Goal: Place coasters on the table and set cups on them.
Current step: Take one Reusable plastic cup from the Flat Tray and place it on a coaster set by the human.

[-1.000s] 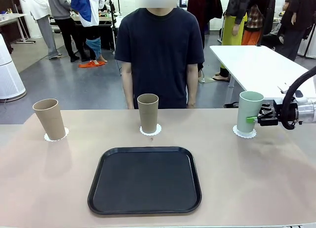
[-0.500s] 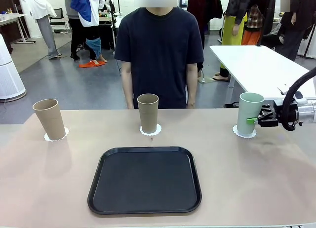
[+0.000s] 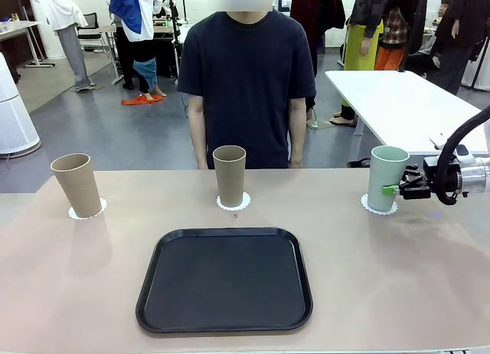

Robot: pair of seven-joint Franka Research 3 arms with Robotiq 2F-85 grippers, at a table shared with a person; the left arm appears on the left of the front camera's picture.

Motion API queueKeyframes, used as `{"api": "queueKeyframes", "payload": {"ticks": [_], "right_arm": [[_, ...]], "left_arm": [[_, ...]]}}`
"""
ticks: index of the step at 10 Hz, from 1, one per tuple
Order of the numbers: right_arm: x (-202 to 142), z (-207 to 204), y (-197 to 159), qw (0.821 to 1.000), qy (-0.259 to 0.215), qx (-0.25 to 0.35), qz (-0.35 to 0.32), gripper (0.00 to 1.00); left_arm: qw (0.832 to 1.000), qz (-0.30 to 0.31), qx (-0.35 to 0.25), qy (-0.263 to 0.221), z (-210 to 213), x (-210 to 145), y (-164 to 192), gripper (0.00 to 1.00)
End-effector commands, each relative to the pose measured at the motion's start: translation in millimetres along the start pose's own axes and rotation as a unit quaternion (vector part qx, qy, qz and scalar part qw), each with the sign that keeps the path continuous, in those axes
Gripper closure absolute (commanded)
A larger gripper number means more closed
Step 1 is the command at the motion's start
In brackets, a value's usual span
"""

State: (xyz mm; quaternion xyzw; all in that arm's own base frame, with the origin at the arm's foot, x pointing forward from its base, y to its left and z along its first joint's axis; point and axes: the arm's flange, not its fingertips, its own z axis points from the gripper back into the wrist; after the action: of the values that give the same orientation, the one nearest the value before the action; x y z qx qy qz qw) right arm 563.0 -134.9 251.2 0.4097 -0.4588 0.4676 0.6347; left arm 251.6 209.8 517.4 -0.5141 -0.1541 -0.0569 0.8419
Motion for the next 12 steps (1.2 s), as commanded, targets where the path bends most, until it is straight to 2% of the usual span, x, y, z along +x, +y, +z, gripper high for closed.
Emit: {"api": "queueKeyframes", "payload": {"ticks": [1,10,11,12], "right_arm": [[-0.6,0.1,-7.0,1.000,-0.002,0.000,0.015,0.16],[-6.5,0.4,-11.0,1.000,0.000,0.006,0.008,0.16],[-7.9,0.7,-10.6,1.000,0.000,0.008,0.006,0.13],[-8.0,0.8,-10.7,1.000,-0.001,0.009,0.005,0.00]], "left_arm": [[1.000,-0.001,0.001,-0.002,-0.4,-0.8,-1.5,0.00],[1.000,-0.001,0.001,-0.002,-0.4,-0.8,-1.5,0.00],[1.000,-0.001,0.001,-0.002,-0.4,-0.8,-1.5,0.00],[1.000,-0.001,0.001,-0.002,-0.4,-0.8,-1.5,0.00]]}}
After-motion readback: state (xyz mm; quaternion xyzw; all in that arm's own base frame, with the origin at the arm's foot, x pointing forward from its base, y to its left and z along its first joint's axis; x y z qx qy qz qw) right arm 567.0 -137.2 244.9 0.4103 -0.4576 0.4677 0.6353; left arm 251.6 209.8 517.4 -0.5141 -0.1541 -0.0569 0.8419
